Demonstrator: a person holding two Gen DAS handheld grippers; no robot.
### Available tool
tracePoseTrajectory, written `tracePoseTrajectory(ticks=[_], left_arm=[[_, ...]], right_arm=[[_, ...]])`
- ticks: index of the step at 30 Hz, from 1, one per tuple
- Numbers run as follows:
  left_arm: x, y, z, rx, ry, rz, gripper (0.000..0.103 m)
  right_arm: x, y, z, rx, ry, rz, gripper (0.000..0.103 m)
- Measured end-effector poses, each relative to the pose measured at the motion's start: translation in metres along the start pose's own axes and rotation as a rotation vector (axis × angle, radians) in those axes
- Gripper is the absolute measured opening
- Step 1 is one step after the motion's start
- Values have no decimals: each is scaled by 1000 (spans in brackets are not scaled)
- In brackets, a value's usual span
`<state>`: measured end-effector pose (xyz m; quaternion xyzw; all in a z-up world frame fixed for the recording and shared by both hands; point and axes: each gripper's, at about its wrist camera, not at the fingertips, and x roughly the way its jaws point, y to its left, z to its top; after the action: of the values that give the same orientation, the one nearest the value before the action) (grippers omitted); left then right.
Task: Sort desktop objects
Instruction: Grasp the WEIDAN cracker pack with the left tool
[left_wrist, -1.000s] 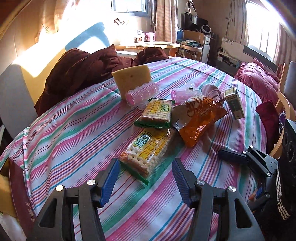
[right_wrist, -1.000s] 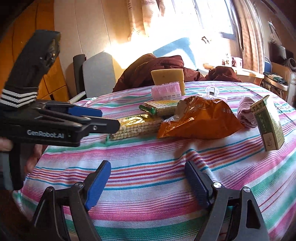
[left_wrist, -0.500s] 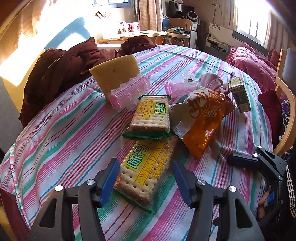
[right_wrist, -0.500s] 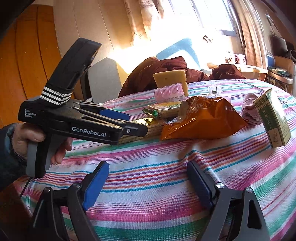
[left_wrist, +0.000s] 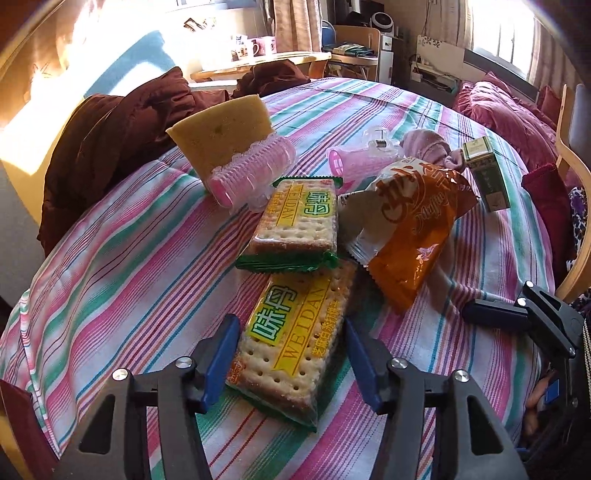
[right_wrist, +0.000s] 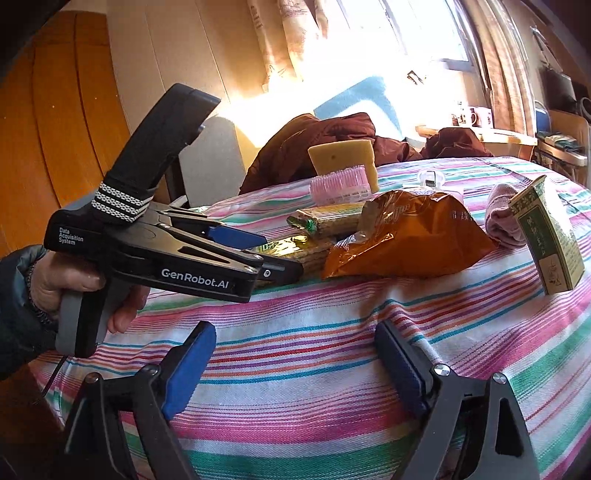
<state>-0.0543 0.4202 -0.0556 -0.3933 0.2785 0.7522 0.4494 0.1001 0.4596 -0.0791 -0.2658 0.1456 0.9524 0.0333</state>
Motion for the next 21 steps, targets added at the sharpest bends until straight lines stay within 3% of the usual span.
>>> tracePoseTrajectory(ticks=[10,18,21], left_arm=[[-33,3,-48,-171,-42,78,56],[-69,-7,-104,-295,-140,152,56],[-74,-13,-115,-289,-175,193,56]], right_arm=[[1,4,0,-24,14,-26,90],[1,8,2,-35,32,-50,90],[-4,6,7,-18,49,-87,88]])
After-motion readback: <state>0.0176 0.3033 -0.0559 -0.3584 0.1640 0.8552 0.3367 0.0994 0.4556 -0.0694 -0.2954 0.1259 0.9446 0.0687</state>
